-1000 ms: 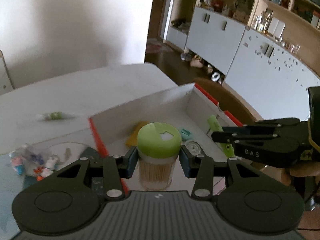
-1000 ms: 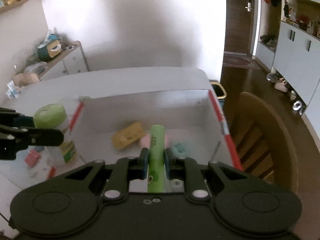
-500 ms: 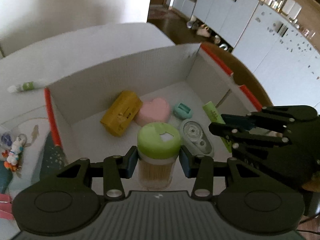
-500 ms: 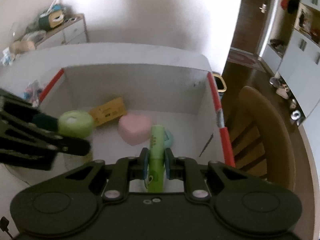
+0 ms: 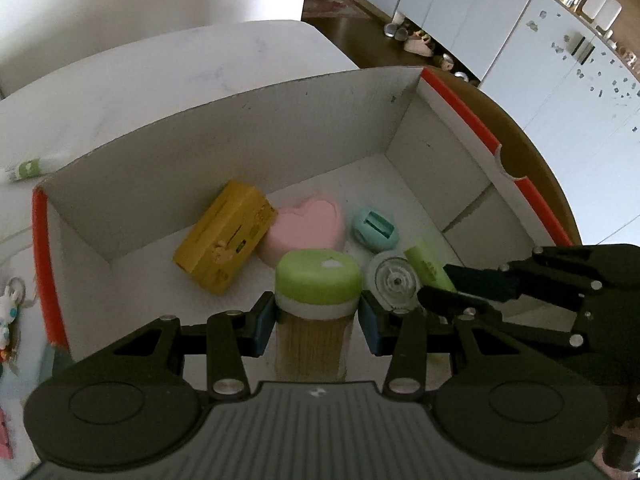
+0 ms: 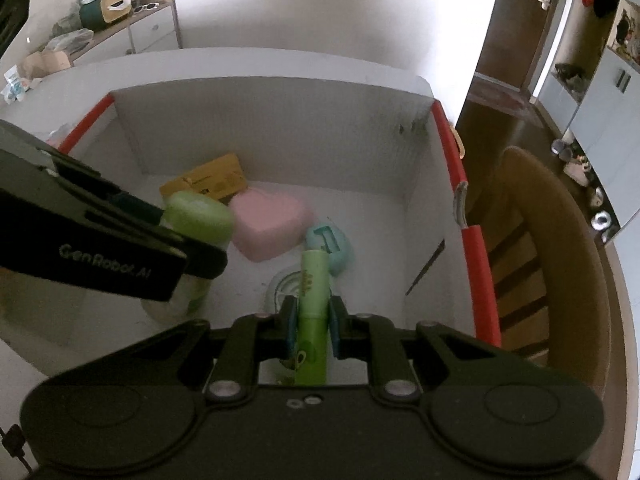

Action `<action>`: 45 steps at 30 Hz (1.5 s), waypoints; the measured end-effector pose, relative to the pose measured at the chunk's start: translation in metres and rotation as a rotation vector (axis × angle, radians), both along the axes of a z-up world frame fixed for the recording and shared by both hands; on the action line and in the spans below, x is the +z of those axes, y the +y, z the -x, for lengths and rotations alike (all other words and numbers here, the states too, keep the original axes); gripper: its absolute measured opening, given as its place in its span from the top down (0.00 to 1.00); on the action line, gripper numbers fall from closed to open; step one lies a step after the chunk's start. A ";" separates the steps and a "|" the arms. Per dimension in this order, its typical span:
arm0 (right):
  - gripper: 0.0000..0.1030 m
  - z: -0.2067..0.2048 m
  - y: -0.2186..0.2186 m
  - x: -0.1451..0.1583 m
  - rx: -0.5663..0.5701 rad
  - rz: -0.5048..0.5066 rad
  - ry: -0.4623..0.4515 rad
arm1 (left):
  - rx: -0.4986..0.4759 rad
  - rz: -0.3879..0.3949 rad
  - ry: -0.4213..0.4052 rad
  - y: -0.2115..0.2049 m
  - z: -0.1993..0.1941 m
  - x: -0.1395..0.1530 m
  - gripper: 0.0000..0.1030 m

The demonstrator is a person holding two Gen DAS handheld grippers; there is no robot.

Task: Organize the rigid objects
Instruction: 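Carry the toothpick jar and highlighter into the red box with both tools, then open both tools to release the jar and highlighter in the box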

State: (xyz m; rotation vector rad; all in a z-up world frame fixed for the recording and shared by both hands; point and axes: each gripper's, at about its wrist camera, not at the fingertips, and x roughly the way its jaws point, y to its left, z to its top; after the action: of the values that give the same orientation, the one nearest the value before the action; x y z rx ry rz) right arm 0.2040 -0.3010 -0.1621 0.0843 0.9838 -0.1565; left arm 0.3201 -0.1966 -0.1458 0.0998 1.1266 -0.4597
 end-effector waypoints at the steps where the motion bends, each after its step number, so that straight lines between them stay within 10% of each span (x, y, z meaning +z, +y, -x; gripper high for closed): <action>1: 0.85 -0.001 -0.001 -0.001 0.000 -0.003 0.004 | -0.003 -0.004 -0.002 -0.002 -0.001 -0.001 0.58; 25: 0.83 0.001 -0.013 -0.009 -0.005 -0.074 0.049 | -0.022 -0.088 0.091 -0.018 -0.014 -0.024 0.57; 45: 0.52 0.024 -0.009 0.026 0.008 -0.127 -0.034 | 0.043 -0.024 -0.083 0.011 0.029 0.025 0.44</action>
State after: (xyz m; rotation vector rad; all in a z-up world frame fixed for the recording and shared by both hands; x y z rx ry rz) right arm 0.1798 -0.3104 -0.1361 0.1985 0.9591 -0.0851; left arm 0.2910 -0.1859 -0.1206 0.1148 1.0512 -0.4003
